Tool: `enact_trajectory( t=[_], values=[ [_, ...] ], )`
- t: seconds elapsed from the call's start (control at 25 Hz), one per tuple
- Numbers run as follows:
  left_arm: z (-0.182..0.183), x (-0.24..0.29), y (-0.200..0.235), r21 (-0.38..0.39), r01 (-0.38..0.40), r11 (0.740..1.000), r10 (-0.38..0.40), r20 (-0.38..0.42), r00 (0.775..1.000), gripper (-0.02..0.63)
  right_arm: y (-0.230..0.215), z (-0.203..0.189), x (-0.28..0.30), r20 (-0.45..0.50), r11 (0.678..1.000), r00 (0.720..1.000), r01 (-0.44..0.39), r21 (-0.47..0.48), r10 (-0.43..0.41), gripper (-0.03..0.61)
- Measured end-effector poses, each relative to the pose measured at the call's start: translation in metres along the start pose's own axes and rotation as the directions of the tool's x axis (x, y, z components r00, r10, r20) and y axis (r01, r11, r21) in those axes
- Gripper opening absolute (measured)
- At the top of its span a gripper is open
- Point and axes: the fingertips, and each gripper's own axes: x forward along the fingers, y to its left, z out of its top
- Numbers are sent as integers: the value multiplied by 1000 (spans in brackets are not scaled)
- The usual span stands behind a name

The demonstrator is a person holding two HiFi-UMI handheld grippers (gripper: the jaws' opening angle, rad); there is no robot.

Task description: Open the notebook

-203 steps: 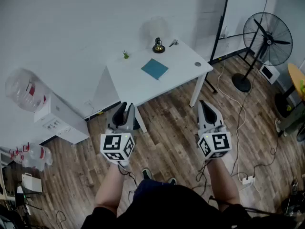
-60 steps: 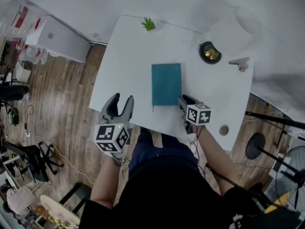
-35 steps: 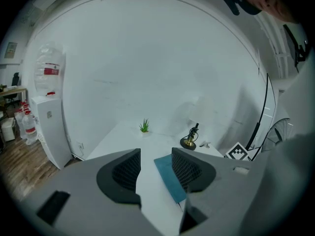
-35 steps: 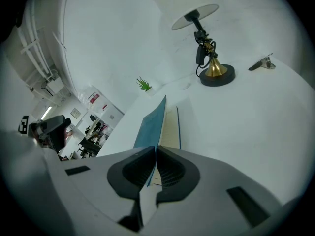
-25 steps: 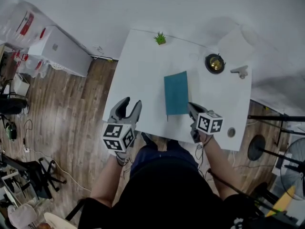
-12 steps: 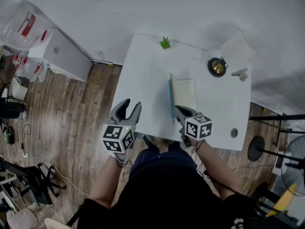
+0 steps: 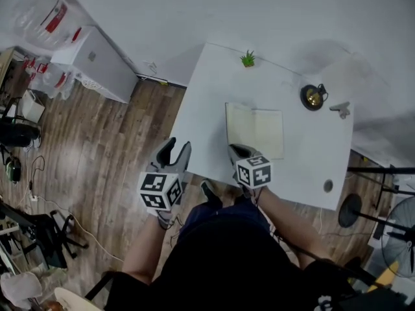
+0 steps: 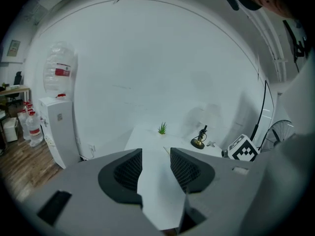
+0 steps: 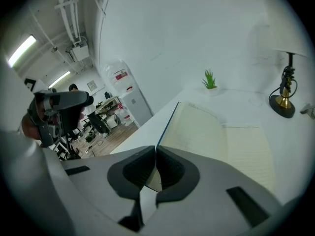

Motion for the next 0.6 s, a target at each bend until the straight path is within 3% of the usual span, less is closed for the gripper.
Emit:
enact_trajectory(
  t=[0.28,0.36,0.6],
  values=[
    [-13,-21,25,-16,-27,1000,27,-9,1000,176,28,-28,50,-92,988,995,17,-155,-32,43],
    [-15,-28,32,-20,-38,999,38,-10,999,176,35,-29,51,-82,990,997,3,-140,-14,90],
    [-22,-37,43,-34,-52,998,52,-4,999,176,32,-20,35,-25,997,999,20,-71,-22,66]
  ],
)
